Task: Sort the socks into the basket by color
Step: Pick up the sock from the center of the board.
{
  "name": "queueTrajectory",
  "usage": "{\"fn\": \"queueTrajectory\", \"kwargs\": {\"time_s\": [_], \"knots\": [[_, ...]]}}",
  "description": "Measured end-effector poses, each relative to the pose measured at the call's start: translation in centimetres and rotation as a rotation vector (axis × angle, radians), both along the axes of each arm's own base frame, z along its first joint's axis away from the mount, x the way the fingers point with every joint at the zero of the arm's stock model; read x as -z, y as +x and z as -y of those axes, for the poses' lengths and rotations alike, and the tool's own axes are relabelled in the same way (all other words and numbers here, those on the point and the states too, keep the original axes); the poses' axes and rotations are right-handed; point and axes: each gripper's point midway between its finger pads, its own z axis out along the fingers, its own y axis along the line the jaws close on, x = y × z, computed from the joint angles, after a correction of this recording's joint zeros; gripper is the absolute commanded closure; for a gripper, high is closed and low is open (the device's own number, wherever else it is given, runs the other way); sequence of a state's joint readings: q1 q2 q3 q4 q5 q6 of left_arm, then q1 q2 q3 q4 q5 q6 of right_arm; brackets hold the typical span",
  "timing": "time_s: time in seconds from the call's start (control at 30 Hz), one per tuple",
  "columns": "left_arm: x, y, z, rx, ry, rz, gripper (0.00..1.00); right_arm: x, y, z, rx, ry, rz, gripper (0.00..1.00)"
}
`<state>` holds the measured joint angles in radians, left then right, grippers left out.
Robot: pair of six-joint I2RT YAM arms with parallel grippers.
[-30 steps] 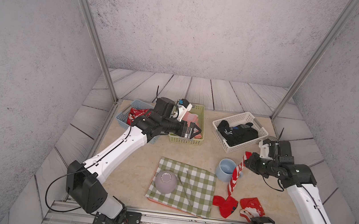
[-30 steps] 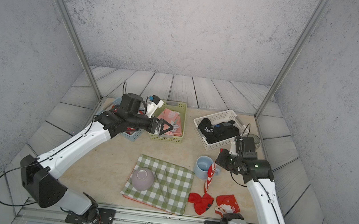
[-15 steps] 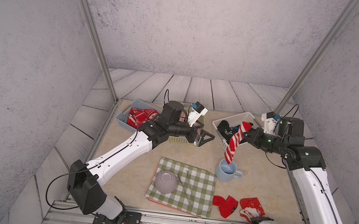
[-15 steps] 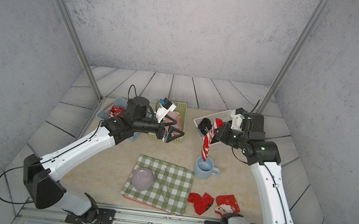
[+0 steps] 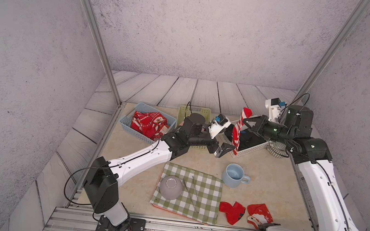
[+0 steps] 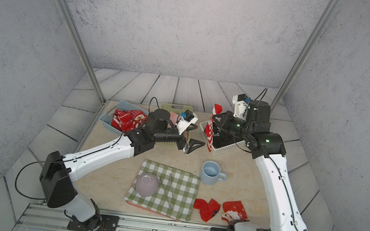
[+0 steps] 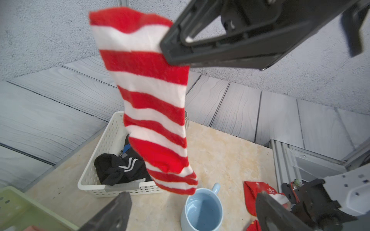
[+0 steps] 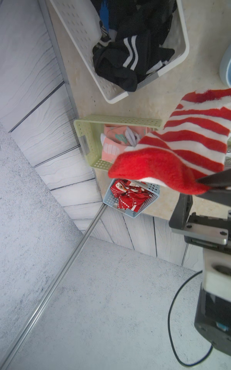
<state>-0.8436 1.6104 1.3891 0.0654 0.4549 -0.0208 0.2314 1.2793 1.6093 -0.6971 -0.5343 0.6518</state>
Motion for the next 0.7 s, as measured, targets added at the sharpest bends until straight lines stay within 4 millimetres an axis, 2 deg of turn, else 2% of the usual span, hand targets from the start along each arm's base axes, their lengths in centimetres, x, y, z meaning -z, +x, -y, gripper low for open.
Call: {"fn": "queueTrajectory", "kwargs": {"time_s": [0.13,0.27,0.33,0.37,0.4,0.43,0.47,0.7], "knots": [[0.5,0.8,1.2,-0.048,-0.001,0.042,0.00,-0.3,-0.5,-1.0,-0.035,0.011,0.006,1.00],[-0.4,1.8,2.0,-0.114,-0.019,0.095,0.00,-0.4,-0.9,-1.8,-0.062,0.016,0.004,1.00],[-0.8,2.4,2.2,-0.151,-0.024,0.114,0.07,-0.5,-1.1,-2.1,-0.073,0.018,0.009,1.00],[-0.9,2.7,2.1,-0.172,-0.023,0.121,0.18,-0.5,-1.1,-2.2,-0.077,0.019,0.009,1.00],[-1.0,2.9,1.9,-0.189,-0.021,0.127,0.43,-0.5,-1.2,-2.2,-0.079,0.019,0.009,1.00],[-1.0,3.1,1.9,-0.201,-0.020,0.129,0.83,-0.5,-1.2,-2.3,-0.080,0.019,0.009,1.00],[-1.0,3.3,1.7,-0.215,-0.018,0.134,1.00,-0.6,-1.3,-2.3,-0.082,0.020,0.010,1.00],[-1.1,4.2,1.0,-0.287,-0.005,0.135,1.00,-0.9,-1.6,-2.2,-0.083,0.018,0.025,1.00]]}}
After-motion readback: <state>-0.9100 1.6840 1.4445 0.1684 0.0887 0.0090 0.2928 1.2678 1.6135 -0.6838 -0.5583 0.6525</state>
